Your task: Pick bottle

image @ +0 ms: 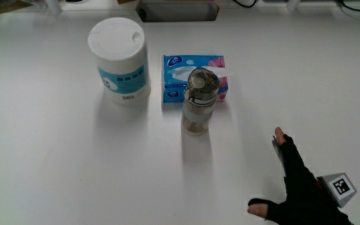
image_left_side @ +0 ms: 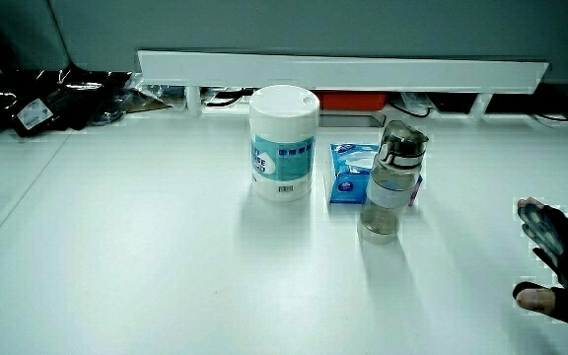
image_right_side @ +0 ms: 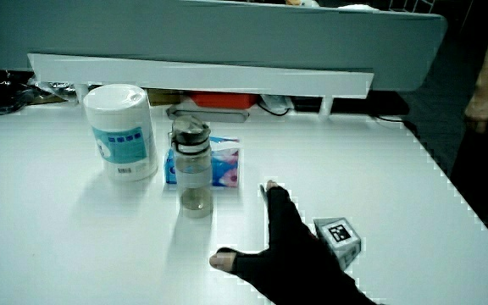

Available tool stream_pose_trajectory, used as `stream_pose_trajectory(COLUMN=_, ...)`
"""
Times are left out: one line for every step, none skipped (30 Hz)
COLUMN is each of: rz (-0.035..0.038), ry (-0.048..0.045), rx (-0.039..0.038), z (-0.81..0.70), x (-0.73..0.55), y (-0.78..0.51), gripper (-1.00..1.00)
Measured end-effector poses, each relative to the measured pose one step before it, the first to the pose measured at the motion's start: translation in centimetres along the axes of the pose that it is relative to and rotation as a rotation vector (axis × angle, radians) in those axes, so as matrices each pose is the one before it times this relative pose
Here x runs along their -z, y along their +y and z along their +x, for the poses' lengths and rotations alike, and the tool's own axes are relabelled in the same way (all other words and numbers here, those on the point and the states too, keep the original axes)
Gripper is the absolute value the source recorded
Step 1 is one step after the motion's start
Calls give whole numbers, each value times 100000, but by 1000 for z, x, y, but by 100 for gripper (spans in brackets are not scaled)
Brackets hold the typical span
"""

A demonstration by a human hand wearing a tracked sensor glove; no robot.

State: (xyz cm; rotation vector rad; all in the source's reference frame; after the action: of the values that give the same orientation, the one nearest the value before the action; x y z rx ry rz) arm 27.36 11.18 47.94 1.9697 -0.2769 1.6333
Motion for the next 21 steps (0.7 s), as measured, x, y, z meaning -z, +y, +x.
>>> stream_pose_trajectory(rz=-83, ry=263, rx=879, z=27, x=-75, y=174, gripper=0)
stream_pose_trajectory(rz=70, ry=896, rx=1252, z=-167, x=-4, y=168, gripper=0)
stream_pose_trajectory(rz=-97, ry=34, rx=-2201, z=-109, x=-12, y=254, gripper=0)
stream_pose_trajectory(rz=-333, ry=-1639, rx=1261, z=285, x=-106, y=136, gripper=0)
stream_pose_trajectory(rz=-166, ry=506, rx=224, z=-208, x=44, y=242, gripper=0)
stream_pose_trajectory(rz=-442, ry=-2111, rx=-931, z=172, x=-114, y=242, gripper=0)
stream_pose_trajectory(rz=167, ry=-1763, rx=1474, z=539, x=-173, y=216, gripper=0)
stream_pose_trajectory(rz=-189, ry=-1518, rx=-739, z=238, x=-94, y=382, gripper=0)
stream_pose_trajectory(rz=-66, ry=-332, rx=328, z=50, x=-25, y=417, gripper=0)
stream_pose_trajectory(rz=-101, ry=-834, rx=3624, z=131, x=-27, y=349, gripper=0)
stream_pose_trajectory(rz=-494, ry=148, rx=-1759, z=43, x=12, y=480, gripper=0)
stream_pose_trajectory(rz=-232, ry=-885, rx=1294, z=478, x=-85, y=404, gripper=0)
stream_pose_trajectory(rz=-185, ry=320, rx=360, z=98, x=-25, y=464, gripper=0)
stream_pose_trajectory(rz=120, ry=-168, rx=792, z=443, x=-120, y=484, gripper=0)
stream_pose_trajectory(rz=699, ry=2227, rx=4801, z=-200, x=34, y=428, gripper=0)
stream_pose_trajectory(rz=-512, ry=593, rx=1826, z=184, x=-35, y=493, gripper=0)
stream_pose_trajectory(rz=-132, ry=-4568, rx=857, z=1050, x=-316, y=639, gripper=0)
stream_pose_trajectory(rz=-225, ry=3108, rx=1465, z=-850, x=151, y=493, gripper=0)
stream_pose_trajectory(rz=-658, ry=4545, rx=-586, z=-901, x=271, y=424, gripper=0)
stream_pose_trajectory(rz=-20, ry=977, rx=1302, z=-156, x=96, y=415, gripper=0)
stream_pose_trajectory(rz=-134, ry=1440, rx=1517, z=-295, x=161, y=396, gripper=0)
